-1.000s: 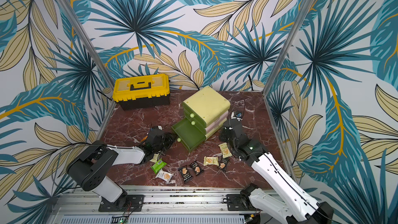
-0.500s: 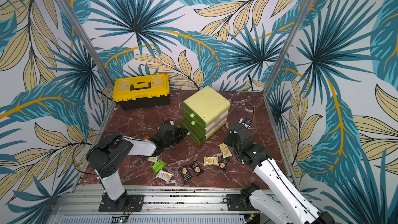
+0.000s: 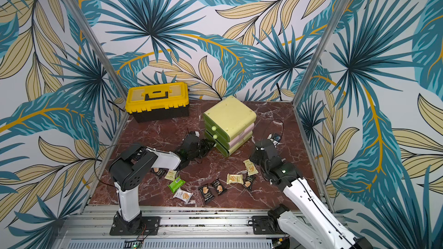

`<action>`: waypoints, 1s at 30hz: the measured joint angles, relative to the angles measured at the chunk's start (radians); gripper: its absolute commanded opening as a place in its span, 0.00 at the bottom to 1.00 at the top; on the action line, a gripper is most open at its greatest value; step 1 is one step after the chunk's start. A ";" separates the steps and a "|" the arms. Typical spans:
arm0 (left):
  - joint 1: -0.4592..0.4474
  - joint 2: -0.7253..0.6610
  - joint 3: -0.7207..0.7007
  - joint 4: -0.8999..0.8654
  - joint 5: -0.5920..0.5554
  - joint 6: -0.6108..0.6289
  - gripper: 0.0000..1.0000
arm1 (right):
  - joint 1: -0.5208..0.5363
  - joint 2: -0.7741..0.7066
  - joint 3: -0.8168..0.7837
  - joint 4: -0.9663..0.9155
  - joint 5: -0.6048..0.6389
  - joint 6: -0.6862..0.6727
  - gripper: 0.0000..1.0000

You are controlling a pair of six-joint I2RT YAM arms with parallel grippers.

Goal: Take the cookies out of the drawer
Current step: Close the drawer of the storage box, then reset both arms

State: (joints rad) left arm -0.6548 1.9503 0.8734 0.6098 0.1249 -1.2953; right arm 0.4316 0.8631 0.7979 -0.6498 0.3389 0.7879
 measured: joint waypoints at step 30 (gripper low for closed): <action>0.079 -0.859 -0.291 -0.481 -0.497 0.273 0.59 | -0.129 0.000 -0.172 0.191 0.269 -0.193 0.81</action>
State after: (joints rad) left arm -0.5758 1.0908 0.5819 0.1287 -0.3721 -1.0225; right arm 0.3027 0.8635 0.6254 -0.4587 0.6079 0.5949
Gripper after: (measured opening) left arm 0.586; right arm 0.800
